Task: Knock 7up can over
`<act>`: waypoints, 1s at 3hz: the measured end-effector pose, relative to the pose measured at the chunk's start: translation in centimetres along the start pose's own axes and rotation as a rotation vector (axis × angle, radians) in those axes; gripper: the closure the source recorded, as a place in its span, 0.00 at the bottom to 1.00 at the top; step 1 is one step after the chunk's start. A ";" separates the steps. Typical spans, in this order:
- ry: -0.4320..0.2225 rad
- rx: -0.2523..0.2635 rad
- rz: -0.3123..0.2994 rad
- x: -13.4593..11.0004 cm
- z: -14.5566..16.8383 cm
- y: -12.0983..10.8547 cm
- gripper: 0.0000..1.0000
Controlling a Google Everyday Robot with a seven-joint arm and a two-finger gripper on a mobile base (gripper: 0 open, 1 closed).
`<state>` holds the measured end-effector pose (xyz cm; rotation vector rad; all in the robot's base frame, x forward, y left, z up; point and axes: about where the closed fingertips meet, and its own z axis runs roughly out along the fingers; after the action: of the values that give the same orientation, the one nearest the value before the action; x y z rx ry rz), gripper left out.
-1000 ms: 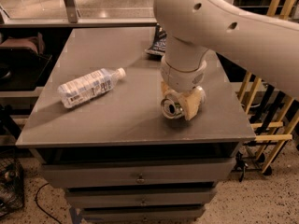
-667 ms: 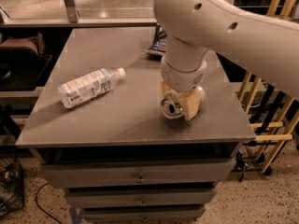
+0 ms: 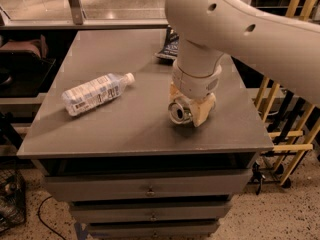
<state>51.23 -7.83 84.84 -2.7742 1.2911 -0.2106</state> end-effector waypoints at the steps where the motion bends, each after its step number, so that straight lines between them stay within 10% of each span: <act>1: 0.002 0.002 0.000 0.0 -0.1 0.0 0.00; 3: -0.015 0.017 0.017 0.7 -0.3 0.1 0.00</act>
Offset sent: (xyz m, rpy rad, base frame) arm -0.0003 -0.0002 0.0004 0.0002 -0.0024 -0.0003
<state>51.53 -8.48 85.23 -2.7437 1.3030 -0.1981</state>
